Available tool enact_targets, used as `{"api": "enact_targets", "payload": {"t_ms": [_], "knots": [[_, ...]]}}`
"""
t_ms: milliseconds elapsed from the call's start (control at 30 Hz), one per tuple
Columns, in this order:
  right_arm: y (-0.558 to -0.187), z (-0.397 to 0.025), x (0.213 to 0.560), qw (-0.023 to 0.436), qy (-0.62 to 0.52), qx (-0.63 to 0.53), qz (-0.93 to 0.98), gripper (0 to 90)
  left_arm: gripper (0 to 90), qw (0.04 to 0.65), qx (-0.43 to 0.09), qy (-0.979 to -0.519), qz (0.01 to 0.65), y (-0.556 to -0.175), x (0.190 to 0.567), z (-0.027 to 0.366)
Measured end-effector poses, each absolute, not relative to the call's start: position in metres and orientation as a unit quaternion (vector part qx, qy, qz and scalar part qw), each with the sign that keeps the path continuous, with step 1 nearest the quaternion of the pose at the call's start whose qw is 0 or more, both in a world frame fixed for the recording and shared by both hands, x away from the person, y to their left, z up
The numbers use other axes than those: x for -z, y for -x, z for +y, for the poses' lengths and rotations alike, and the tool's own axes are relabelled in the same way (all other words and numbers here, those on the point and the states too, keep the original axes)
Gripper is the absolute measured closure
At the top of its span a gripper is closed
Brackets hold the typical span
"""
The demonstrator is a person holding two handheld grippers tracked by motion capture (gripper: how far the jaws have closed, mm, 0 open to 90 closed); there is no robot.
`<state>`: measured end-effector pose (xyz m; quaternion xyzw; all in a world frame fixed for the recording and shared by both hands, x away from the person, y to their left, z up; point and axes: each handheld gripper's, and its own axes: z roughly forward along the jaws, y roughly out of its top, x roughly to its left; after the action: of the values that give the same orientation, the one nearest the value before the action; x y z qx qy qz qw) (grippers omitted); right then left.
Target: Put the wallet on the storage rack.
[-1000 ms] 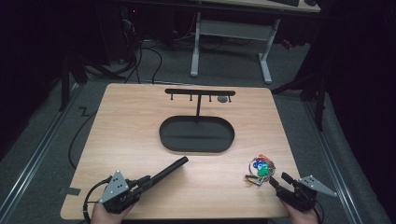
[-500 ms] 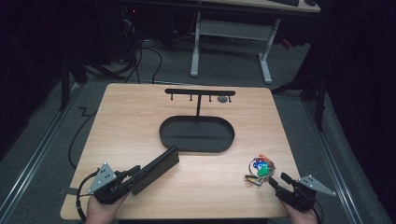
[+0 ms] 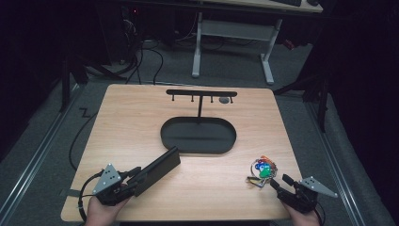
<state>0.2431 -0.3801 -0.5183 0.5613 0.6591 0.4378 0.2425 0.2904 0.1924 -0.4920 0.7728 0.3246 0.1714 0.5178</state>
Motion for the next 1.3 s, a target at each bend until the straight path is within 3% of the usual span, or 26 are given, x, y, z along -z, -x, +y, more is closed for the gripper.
{"api": "enact_targets", "payload": {"t_ms": [333,933,1300], "knots": [[-0.242,-0.380,0.518,0.238,-0.563,-0.442,0.656,38.5,63.3,0.445,-0.203,-0.811,0.322,-0.292,0.477,0.183],[-0.243,-0.381,0.518,0.231,-0.559,-0.450,0.657,38.4,67.1,0.318,-0.144,-0.888,0.298,-0.314,0.451,0.165],[-0.244,-0.381,0.518,0.228,-0.559,-0.451,0.657,38.4,74.2,0.285,-0.126,-0.906,0.288,-0.320,0.446,0.157]]}}
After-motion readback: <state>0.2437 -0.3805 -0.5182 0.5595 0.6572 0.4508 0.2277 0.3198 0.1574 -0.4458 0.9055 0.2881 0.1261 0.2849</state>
